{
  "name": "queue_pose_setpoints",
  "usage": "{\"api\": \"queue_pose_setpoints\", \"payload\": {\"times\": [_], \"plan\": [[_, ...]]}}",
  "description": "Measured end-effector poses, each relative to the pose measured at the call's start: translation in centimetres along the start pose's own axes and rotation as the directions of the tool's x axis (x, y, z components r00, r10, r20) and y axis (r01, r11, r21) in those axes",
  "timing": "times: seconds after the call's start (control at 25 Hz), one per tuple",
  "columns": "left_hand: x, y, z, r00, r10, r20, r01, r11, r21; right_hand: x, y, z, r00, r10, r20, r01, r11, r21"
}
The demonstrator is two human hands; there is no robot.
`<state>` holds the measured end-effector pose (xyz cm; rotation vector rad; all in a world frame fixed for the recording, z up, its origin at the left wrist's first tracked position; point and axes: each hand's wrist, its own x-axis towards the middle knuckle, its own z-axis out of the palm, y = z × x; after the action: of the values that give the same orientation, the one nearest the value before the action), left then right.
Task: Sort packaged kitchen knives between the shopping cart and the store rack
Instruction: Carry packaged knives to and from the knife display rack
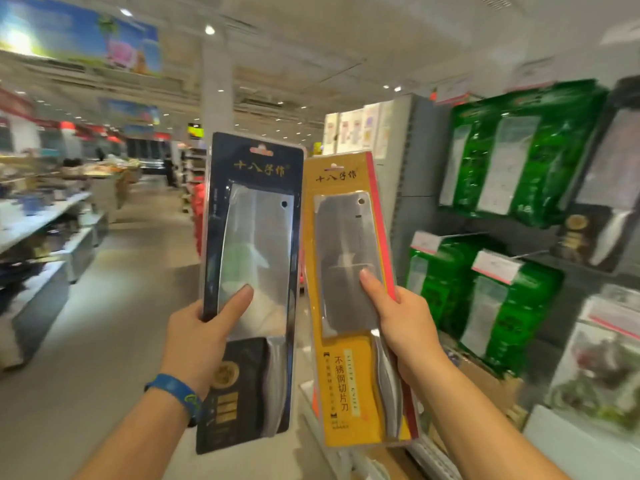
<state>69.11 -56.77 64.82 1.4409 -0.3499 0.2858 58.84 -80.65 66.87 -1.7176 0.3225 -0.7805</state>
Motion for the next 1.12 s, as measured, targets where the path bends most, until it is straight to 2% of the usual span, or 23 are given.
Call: {"api": "queue_pose_setpoints", "payload": {"times": [0.12,0.28,0.6,0.88,1.12], "plan": [[3.3,-0.9,5.1,0.991,0.019,0.134,-0.008,0.996,-0.086,2.3,0.2,-2.6,0.995,-0.014,-0.099,0.012,1.0,-0.026],[7.4,-1.5,11.5,0.944,0.057,0.326,0.014,0.978,-0.21,4.5,-0.5,-5.2,0.961,-0.027,-0.276,0.005,0.997,-0.08],[11.9,-1.4,23.0,0.769,0.071,0.636,0.195,0.921,-0.338,5.5,-2.7,-10.1,0.804,-0.1,-0.586,-0.036,0.976,-0.216],[8.3,1.0,31.7,0.64,0.12,0.759,0.277,0.885,-0.375,2.6,-3.8,-17.0,0.667,-0.151,-0.729,-0.105,0.95,-0.293],[2.8,3.5,38.8,0.578,0.159,0.8,0.348,0.839,-0.418,0.4,-5.2,-24.9,0.654,-0.204,-0.728,-0.064,0.945,-0.322]]}}
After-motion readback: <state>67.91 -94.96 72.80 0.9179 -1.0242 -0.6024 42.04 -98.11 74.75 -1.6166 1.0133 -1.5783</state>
